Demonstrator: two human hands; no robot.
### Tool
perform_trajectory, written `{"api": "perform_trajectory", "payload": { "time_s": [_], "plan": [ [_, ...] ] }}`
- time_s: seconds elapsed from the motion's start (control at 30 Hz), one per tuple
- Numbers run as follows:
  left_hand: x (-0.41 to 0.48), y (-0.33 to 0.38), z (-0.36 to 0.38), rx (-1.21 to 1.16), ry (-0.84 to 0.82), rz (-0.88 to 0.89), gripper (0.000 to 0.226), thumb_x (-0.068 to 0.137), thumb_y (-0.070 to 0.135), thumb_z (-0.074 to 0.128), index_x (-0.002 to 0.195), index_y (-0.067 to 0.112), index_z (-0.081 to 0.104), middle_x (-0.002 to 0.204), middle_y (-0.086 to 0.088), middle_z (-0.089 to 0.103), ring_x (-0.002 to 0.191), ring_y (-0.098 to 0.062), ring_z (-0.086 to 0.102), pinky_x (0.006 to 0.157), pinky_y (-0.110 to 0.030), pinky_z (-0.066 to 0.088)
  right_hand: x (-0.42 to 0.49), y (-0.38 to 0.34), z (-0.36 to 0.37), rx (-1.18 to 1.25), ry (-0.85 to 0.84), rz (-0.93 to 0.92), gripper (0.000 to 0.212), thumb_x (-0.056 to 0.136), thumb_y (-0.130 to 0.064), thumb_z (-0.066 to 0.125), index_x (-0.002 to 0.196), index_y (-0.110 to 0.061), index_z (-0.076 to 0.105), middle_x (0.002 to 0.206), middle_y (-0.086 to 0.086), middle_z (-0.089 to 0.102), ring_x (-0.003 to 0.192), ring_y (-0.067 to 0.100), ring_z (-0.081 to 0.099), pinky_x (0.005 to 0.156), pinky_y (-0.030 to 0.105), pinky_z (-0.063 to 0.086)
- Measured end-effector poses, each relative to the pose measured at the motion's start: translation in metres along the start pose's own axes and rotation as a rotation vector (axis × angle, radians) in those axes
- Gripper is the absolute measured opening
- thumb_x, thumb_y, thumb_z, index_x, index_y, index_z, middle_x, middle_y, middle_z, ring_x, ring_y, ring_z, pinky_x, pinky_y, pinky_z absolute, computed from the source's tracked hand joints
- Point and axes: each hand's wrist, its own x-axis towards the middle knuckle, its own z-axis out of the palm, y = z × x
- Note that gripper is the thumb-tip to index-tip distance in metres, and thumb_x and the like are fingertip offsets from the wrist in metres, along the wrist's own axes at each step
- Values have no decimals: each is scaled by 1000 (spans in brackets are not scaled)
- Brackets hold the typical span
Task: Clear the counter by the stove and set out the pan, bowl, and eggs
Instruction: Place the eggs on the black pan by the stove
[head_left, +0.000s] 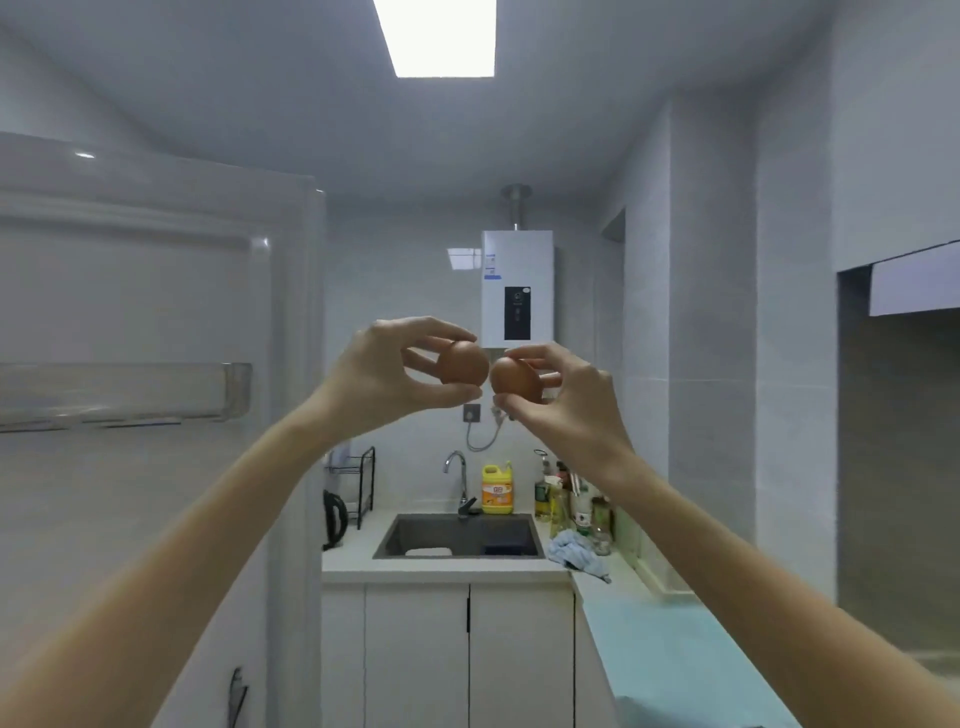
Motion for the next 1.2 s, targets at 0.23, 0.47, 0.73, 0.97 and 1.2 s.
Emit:
{"api": "perform_trajectory", "payload": {
  "time_s": [0.23,0.47,0.73,0.97,1.2],
  "plan": [
    [35,64,153,-342,-89,33,54,55,42,78,107,31,64,99,7,70,84,-6,69,75,-21,57,-62,66,-142,-252,60,165,48,73,-24,82,116,-17,63,109,0,69,95,12,64,80,20,55],
    [46,153,296,-578,-233,16,47,64,24,84,108,27,66,98,5,71,83,-7,69,74,-20,55,-144,108,-285,-428,111,368,43,75,-24,80,114,-22,63,109,-6,67,97,9,62,77,10,49],
    [27,270,442,-790,-505,102,42,67,20,84,104,30,67,94,9,69,82,-1,67,73,-13,51,-263,125,-423,-578,274,643,35,75,-23,79,107,-28,64,101,-15,65,93,1,60,75,11,50],
    [-24,353,552,-934,-774,222,42,68,20,83,103,35,64,97,14,68,85,-1,67,75,-19,54,-381,119,-493,-701,461,935,33,75,-27,78,103,-33,60,105,-14,63,91,-3,56,67,7,41],
    [-81,425,636,-1022,-1044,374,46,69,18,82,111,25,64,102,7,67,82,-5,68,72,-15,53,-474,96,-527,-798,685,1139,32,75,-19,78,94,-36,60,100,-17,64,91,0,60,73,11,46]
  ]
}}
